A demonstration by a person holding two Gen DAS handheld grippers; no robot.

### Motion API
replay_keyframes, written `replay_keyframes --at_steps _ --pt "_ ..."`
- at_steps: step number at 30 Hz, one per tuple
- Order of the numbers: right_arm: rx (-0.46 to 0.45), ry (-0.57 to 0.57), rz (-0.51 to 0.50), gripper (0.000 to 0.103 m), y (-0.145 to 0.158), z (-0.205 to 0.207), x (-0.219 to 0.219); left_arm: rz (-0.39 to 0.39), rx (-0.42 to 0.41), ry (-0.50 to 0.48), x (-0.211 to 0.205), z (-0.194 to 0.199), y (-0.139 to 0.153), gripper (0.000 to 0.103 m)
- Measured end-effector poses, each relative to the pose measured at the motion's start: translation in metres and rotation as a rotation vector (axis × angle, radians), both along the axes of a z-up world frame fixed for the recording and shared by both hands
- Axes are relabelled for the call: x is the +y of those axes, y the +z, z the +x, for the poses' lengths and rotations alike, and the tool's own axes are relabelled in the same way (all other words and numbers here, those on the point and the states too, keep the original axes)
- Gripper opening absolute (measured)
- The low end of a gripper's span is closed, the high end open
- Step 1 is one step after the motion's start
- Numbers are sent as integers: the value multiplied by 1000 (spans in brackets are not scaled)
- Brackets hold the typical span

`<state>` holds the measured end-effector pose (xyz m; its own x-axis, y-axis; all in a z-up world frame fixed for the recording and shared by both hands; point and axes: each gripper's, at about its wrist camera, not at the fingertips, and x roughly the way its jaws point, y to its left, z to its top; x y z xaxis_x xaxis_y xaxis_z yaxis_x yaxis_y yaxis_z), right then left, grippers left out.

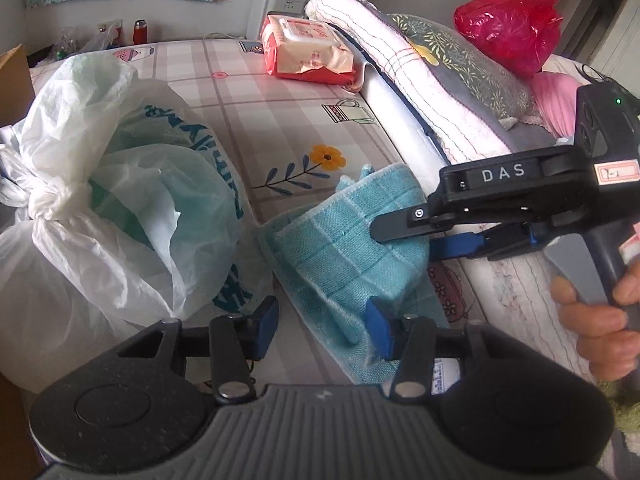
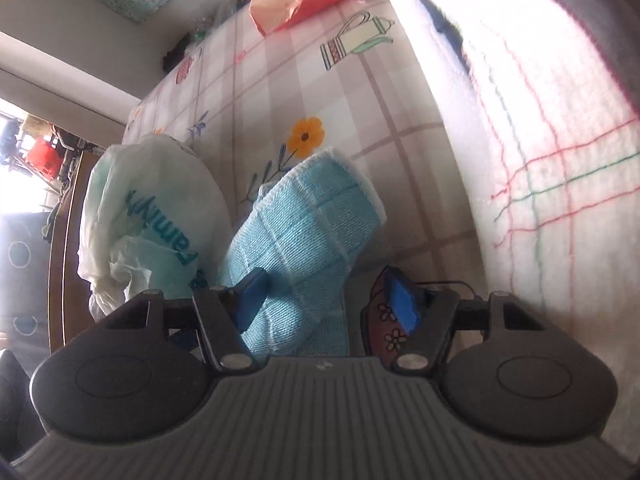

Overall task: Organize soft objects
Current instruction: 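Lift the blue towel and carry it toward the cardboard box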

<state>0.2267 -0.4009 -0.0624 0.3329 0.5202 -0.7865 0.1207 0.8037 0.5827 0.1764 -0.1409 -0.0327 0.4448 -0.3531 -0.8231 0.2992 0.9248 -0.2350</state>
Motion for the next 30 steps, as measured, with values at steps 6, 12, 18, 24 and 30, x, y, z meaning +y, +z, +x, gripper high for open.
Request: replay_keyframes --at_steps 6,12,18,24,30 --pt "15 67 16 50 -3 -1 17 -4 86 -3 -9 14 -15 48" --pt "12 79 68 25 -7 -7 23 8 78 -6 -14 16 -13 47" --pt "-46 49 122 20 13 -21 19 -52 25 -16 -5 6 13 43" --pt "-171 61 98 19 77 -38 29 -108 -128 0 20 -19 68 43" --pt "-331 127 107 20 150 -49 70 -141 -302 103 83 -49 120 43"
